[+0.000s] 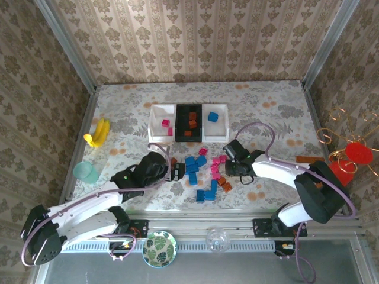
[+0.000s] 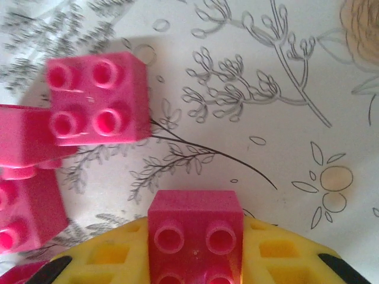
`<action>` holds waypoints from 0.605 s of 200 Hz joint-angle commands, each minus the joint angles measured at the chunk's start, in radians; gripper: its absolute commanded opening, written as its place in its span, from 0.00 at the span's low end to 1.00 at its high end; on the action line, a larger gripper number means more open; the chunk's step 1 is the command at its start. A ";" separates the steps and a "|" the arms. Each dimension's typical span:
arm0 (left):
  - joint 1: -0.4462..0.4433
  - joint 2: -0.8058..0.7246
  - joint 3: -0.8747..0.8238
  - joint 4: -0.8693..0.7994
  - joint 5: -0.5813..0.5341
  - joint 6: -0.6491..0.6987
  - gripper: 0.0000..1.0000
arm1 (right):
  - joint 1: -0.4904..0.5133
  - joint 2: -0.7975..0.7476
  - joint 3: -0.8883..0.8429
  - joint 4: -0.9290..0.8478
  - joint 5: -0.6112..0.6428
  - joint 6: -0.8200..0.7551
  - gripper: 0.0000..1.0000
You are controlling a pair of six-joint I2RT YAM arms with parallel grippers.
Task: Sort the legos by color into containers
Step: Pick up the lego from the center of the table, then place the lego in the container.
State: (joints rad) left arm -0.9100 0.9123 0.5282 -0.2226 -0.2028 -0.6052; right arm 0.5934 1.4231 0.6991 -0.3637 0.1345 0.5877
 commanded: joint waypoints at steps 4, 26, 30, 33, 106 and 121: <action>0.001 -0.057 -0.023 -0.070 -0.050 -0.023 1.00 | 0.002 -0.131 0.086 0.027 -0.053 -0.058 0.23; 0.002 -0.099 -0.037 -0.104 -0.076 -0.038 1.00 | 0.015 -0.108 0.200 0.053 -0.142 -0.082 0.22; 0.003 -0.108 -0.040 -0.111 -0.080 -0.044 1.00 | 0.020 -0.097 0.229 0.057 -0.153 -0.086 0.22; 0.002 -0.114 -0.041 -0.116 -0.083 -0.047 1.00 | 0.024 -0.084 0.250 0.058 -0.163 -0.090 0.22; 0.002 -0.207 -0.069 -0.233 -0.101 -0.117 1.00 | 0.120 0.493 0.928 -0.001 -0.222 -0.137 0.22; 0.002 -0.231 -0.077 -0.250 -0.098 -0.129 1.00 | 0.128 0.624 1.091 -0.055 -0.225 -0.143 0.22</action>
State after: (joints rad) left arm -0.9092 0.7200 0.4694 -0.4076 -0.2821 -0.6899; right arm 0.7120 1.8965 1.6009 -0.3164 -0.0616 0.4698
